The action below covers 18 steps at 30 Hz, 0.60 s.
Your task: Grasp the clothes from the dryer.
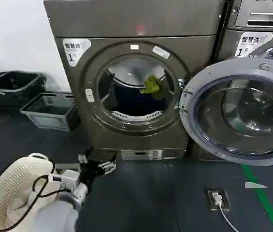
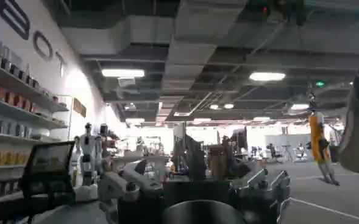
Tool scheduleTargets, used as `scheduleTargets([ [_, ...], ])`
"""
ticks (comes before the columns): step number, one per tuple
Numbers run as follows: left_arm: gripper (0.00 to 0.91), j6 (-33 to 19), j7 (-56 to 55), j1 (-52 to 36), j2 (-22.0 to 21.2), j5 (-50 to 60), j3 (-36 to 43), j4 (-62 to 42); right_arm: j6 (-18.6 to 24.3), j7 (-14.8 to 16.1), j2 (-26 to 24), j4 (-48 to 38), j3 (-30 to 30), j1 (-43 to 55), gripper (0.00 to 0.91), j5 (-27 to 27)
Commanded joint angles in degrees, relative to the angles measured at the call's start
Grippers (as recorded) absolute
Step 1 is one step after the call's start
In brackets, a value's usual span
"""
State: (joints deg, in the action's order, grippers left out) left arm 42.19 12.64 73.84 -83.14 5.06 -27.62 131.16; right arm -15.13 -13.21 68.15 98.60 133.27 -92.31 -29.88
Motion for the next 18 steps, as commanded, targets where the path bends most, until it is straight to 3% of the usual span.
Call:
scheduleTargets([
  [1,0.907,2.8,-0.2,0.2,0.0,0.1,-0.1,0.2,0.4,0.2,0.1,0.2,-0.2,0.2,0.907,0.0],
  [5,0.907,2.8,-0.1,0.3,0.2,0.2,-0.2,0.1,4.7,-0.2,-0.2,-1.5,-1.2,0.0,0.907,0.4],
  [9,0.907,2.8,-0.1,0.5,0.1,0.2,-0.1,0.1,4.9,0.3,0.2,-1.4,-1.4,-0.3,0.907,0.9],
  [18,0.907,2.8,-0.1,-0.1,0.3,0.0,0.1,0.0,4.0,-1.6,-0.2,-1.6,-1.3,-0.3,0.907,0.7],
])
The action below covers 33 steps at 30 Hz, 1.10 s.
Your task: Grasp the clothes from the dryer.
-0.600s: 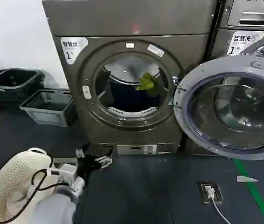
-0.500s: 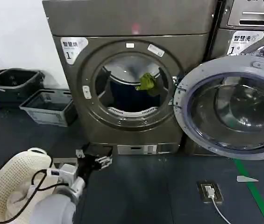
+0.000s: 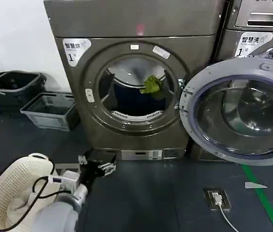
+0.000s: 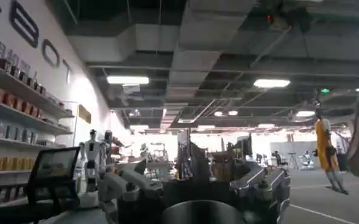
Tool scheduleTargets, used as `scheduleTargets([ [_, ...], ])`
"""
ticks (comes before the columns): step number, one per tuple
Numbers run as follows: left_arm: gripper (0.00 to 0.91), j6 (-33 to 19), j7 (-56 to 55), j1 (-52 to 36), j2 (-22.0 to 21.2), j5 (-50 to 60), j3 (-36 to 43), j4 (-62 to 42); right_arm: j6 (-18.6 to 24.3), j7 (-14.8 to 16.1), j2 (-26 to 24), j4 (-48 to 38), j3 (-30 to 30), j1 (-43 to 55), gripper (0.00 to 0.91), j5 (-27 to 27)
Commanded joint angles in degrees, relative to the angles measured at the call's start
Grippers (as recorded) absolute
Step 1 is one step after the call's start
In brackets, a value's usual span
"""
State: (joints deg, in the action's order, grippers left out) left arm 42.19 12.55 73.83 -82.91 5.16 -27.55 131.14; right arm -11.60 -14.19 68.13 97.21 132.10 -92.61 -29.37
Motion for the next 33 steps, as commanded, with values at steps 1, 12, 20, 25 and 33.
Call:
scheduleTargets([
  [1,0.907,2.8,-0.1,-0.1,-0.1,-0.1,0.0,0.0,0.5,-0.6,-0.1,-0.2,-0.1,0.0,0.907,0.1],
  [12,0.907,2.8,-0.4,0.5,0.0,-0.5,-0.2,0.3,0.6,-0.6,0.1,0.0,-0.8,0.5,0.907,0.2],
  [20,0.907,2.8,-0.5,0.5,-0.1,-0.6,-0.1,0.3,0.7,-0.7,0.0,-0.2,-0.5,0.1,0.907,0.2],
  [25,0.907,2.8,-1.0,0.5,-0.1,-0.9,-0.2,0.4,0.8,-0.8,0.0,-0.3,-0.4,-0.1,0.907,0.1],
  [33,0.907,2.8,-1.3,0.6,-0.1,-1.0,-0.2,0.3,0.8,-1.0,0.1,0.1,-1.1,0.6,0.907,0.1],
])
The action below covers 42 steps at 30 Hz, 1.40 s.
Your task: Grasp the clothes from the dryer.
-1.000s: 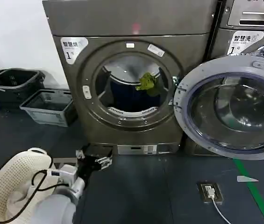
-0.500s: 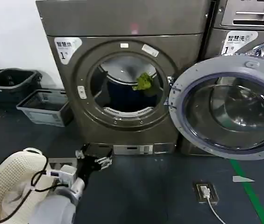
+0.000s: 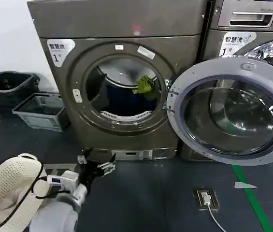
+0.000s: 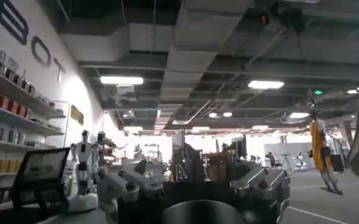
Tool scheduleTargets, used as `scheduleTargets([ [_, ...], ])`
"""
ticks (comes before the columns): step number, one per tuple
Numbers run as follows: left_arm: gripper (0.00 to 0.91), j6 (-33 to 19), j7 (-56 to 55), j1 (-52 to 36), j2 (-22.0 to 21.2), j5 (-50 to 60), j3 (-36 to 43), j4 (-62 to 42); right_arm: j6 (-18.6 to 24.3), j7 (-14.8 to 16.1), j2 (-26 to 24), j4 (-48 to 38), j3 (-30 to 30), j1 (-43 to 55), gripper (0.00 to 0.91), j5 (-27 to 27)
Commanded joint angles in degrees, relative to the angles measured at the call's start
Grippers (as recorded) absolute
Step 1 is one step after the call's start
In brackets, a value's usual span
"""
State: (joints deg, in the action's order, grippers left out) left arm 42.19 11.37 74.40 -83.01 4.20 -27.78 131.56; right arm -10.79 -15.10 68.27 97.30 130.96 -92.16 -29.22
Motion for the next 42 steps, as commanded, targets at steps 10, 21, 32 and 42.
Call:
scheduleTargets([
  [10,0.907,2.8,-0.8,0.0,-0.3,-0.3,0.2,-0.3,0.1,0.0,0.1,-0.3,0.1,-0.1,0.907,0.0],
  [21,0.907,2.8,-0.9,-0.4,-0.4,-0.4,0.3,-1.0,0.2,-0.1,0.4,-0.4,-0.1,0.1,0.907,0.1],
  [32,0.907,2.8,-1.9,-0.4,-0.9,-0.2,0.3,-1.0,2.1,-1.2,0.8,0.1,-1.1,0.4,0.907,0.2],
  [42,0.907,2.8,-2.4,0.0,-1.0,-0.3,0.3,-0.8,3.4,-1.2,1.0,0.1,-1.4,0.4,0.907,-1.3],
])
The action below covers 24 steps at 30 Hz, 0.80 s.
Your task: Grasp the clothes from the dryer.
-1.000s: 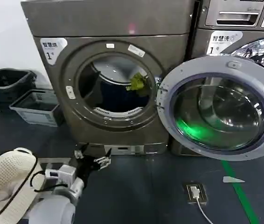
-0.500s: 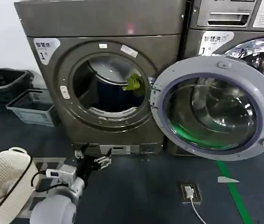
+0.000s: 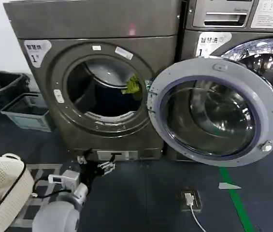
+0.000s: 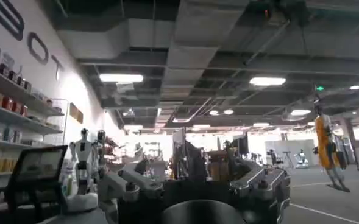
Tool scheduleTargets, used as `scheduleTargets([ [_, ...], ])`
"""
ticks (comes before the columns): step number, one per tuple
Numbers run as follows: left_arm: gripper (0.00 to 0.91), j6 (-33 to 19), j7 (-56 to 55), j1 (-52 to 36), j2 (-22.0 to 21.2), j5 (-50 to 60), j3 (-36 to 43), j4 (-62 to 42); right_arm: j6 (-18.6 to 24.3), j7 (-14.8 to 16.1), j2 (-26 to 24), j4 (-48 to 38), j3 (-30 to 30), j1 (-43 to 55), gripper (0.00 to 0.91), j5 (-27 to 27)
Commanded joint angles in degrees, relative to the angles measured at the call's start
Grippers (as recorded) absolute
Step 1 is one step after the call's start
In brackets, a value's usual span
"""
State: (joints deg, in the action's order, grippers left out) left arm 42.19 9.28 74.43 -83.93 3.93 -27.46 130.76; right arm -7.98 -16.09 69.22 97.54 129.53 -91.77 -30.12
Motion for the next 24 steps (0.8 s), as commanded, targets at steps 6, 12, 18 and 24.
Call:
scheduleTargets([
  [6,0.907,2.8,-0.2,-0.2,-0.1,0.1,0.0,0.1,0.5,-0.1,0.1,0.2,0.0,-0.1,0.907,-0.5],
  [12,0.907,2.8,-0.2,-0.1,-0.1,-0.2,-0.2,0.0,0.3,-0.1,0.0,0.6,0.1,-0.2,0.907,-0.6],
  [18,0.907,2.8,-0.1,0.0,0.1,-0.3,-0.1,0.0,0.2,-0.1,0.1,1.0,0.2,-0.2,0.907,-0.7],
  [24,0.907,2.8,0.0,0.2,0.2,-0.4,-0.1,0.3,0.2,-0.1,0.2,0.8,0.2,-0.3,0.907,-0.8],
])
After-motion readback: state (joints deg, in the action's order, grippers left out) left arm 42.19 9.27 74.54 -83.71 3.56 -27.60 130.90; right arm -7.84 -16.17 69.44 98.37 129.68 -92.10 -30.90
